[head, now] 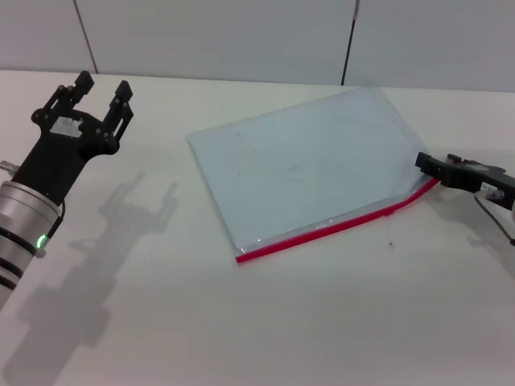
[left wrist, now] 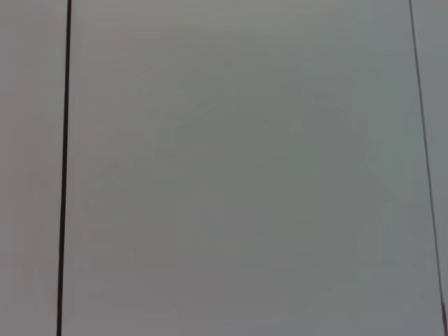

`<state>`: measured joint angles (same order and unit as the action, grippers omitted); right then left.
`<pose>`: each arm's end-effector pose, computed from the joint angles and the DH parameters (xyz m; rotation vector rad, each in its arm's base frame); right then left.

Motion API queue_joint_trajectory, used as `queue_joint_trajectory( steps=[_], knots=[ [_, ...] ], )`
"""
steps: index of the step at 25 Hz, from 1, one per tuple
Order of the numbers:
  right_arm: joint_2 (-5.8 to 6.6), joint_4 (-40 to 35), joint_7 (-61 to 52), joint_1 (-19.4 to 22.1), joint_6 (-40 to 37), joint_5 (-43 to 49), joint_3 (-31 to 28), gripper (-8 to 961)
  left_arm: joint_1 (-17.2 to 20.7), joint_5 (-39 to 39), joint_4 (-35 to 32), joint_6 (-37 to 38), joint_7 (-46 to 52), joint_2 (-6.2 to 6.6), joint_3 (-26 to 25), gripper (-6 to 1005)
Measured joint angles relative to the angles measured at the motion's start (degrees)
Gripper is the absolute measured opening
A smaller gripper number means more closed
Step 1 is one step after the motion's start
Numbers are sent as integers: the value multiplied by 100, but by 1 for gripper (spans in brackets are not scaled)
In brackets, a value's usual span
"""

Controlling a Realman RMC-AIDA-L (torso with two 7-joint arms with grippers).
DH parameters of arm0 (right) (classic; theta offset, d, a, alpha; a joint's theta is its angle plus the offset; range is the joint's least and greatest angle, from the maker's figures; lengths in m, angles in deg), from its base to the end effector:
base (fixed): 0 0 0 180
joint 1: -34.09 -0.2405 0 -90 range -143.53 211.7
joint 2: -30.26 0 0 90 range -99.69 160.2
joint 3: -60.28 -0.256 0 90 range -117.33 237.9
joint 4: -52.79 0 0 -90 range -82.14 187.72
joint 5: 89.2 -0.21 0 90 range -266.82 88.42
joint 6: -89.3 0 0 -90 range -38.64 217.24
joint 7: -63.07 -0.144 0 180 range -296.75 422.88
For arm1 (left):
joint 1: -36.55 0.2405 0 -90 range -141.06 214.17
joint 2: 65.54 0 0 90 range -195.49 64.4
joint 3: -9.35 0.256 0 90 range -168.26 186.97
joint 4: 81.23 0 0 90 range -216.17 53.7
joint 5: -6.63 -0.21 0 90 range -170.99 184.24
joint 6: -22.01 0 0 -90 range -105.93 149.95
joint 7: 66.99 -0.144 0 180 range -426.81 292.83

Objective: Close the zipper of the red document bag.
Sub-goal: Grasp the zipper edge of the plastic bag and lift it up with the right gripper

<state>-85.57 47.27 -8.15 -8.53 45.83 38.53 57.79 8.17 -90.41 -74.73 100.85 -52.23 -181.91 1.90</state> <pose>0.3183 0.4011 -0.0340 -1.9803 1.1768 0.5373 -0.3078 0.3308 -0.0002 -1.6888 -0.4166 -0.8720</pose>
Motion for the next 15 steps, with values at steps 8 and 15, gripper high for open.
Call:
queue_joint_trajectory(
  steps=[8,15],
  knots=[
    [0,-153,-408,-18,4,6,223,629,0,2,0,0,0,0,21,588],
    [3,-233,-597,46,1,6,356,602,0,2,0,0,0,0,25,588]
  ],
)
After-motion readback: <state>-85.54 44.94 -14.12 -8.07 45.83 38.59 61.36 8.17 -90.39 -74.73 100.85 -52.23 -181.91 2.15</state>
